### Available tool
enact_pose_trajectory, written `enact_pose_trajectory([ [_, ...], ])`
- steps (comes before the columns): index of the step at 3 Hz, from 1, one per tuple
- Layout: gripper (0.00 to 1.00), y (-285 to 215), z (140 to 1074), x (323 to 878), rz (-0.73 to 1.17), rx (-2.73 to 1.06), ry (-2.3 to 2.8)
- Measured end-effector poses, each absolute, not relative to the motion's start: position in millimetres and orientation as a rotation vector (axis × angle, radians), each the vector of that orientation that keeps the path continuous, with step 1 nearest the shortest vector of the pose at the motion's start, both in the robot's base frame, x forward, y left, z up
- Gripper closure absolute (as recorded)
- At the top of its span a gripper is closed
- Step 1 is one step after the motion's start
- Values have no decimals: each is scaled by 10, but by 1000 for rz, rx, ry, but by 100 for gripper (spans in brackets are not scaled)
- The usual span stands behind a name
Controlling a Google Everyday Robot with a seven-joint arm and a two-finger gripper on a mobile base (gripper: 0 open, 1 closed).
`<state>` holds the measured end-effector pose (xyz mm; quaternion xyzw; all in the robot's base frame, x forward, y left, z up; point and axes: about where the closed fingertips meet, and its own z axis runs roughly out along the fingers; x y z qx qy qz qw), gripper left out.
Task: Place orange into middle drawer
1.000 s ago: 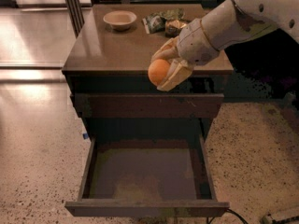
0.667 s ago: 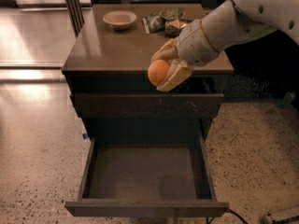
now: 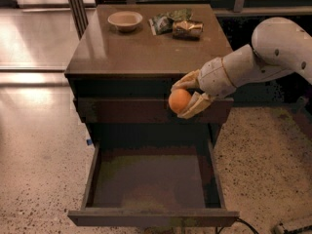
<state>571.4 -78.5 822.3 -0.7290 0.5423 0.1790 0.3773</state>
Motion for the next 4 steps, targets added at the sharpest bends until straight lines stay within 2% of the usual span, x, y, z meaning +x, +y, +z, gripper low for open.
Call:
enact_pose_trajectory([
  [2, 100, -810, 7978, 5685, 483, -1828, 1387],
  [4, 100, -686, 6859, 5615, 625, -1737, 1308],
])
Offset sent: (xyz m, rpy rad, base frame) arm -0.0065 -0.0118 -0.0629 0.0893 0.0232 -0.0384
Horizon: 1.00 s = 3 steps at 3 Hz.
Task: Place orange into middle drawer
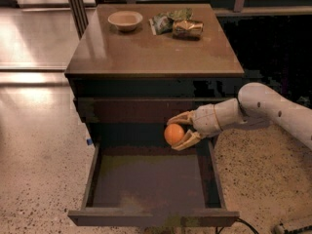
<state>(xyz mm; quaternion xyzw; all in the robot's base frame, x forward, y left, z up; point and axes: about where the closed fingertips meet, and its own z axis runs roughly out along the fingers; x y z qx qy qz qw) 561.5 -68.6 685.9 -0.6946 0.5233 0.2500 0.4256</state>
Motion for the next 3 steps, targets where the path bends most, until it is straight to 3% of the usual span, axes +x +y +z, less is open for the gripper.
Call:
enact_pose_trajectory([
  [1, 100, -561, 6274, 5589, 716, -1722, 1279],
  [3, 100, -598, 5971, 5571, 709, -1699, 1301],
])
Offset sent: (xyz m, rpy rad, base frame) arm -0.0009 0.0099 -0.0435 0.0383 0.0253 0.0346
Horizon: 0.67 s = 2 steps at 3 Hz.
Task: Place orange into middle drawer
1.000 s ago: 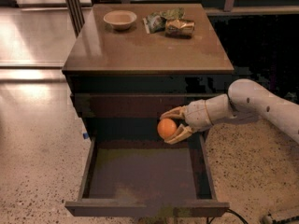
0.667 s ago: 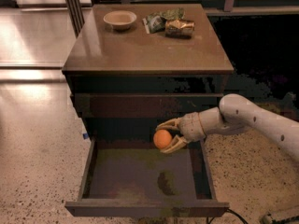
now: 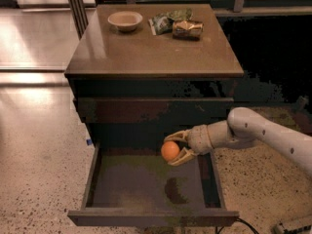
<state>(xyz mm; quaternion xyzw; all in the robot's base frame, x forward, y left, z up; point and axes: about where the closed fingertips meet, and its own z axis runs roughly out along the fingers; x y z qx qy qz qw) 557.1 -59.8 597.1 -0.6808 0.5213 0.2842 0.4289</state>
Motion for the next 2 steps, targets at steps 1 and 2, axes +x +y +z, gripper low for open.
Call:
enact_pose_trajectory([
  [1, 100, -609, 5524, 5552, 690, -1694, 1330],
  [2, 100, -550, 5126, 5606, 683, -1697, 1354],
])
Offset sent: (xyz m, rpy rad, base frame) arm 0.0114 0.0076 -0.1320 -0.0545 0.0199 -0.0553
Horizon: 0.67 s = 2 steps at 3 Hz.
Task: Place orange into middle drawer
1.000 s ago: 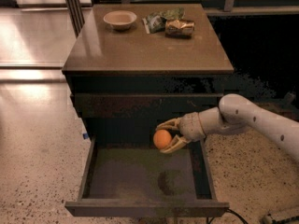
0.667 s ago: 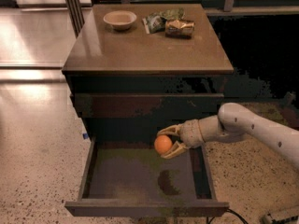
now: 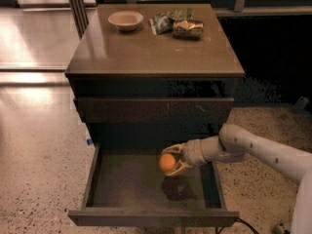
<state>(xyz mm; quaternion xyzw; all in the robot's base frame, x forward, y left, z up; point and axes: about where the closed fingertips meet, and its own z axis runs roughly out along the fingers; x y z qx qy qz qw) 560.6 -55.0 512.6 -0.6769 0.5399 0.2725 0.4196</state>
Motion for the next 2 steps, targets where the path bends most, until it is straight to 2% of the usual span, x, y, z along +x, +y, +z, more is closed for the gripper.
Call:
enact_pose_trajectory([
  [2, 100, -461, 3989, 5576, 731, -1779, 1459],
])
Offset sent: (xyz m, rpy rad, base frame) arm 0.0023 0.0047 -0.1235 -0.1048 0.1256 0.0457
